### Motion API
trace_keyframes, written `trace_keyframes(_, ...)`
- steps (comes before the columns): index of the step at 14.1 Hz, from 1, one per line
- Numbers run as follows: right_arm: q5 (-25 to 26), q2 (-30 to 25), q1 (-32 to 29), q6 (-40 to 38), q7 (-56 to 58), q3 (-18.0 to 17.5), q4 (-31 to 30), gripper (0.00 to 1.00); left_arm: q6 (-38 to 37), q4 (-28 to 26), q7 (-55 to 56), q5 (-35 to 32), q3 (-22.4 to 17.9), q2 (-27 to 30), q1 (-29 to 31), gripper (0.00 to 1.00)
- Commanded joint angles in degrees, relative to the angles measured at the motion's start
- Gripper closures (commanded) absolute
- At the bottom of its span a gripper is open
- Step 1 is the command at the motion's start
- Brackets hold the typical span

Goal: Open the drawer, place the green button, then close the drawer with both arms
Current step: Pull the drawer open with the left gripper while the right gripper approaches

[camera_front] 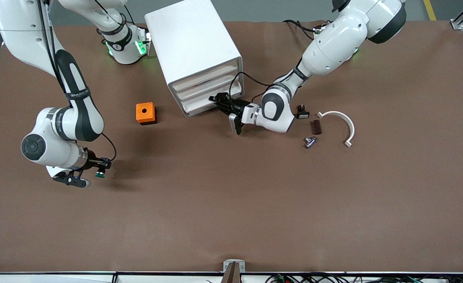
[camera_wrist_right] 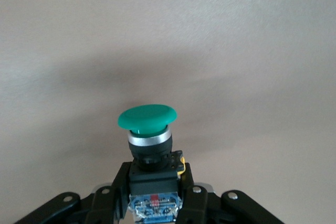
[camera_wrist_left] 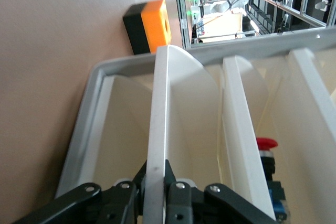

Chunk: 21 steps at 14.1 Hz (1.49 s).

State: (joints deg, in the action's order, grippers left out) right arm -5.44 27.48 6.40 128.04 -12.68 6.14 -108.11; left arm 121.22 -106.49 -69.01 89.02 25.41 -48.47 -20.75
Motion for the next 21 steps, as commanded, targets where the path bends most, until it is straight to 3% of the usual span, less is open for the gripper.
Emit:
trace_keyframes(1,-0.4,-1.9,1.5,-2.0,-3.8,0.1,-0.4,0.80,1.2,3.9,1.2,1.7,-1.9,-0.9,-0.3,1.00)
trace_keyframes(5,-0.4,-3.7,4.2,-4.8,-9.4,0.1,-0.4,0.80,1.3,7.6,6.0,1.2,-4.0,-0.8,-0.4,1.00)
trace_keyframes(11,-0.4,-6.9,12.3,-9.6,-27.1,0.1,-0.2,0.80,1.2,10.7,7.3,1.1,-7.9,-1.0,-0.2,1.00)
trace_keyframes(18,-0.4,-7.8,25.1,-19.4,-53.5,0.1,6.7,0.79,1.2,11.1,9.3,1.2,-9.9,-0.9,0.3,0.99)
trace_keyframes(19,-0.4,-7.8,27.2,-19.5,-57.9,0.1,7.0,0.79,1.2,11.1,9.3,1.1,-10.5,-0.8,0.2,0.84)
trace_keyframes(20,-0.4,-7.7,28.9,-19.5,-61.3,0.1,7.5,0.79,1.2,11.1,9.3,1.1,-10.6,-0.8,0.3,0.48)
trace_keyframes(21,-0.5,-7.5,30.6,-19.1,-65.0,0.0,7.9,0.79,1.2,11.0,9.2,1.2,-10.6,-0.8,0.3,0.00)
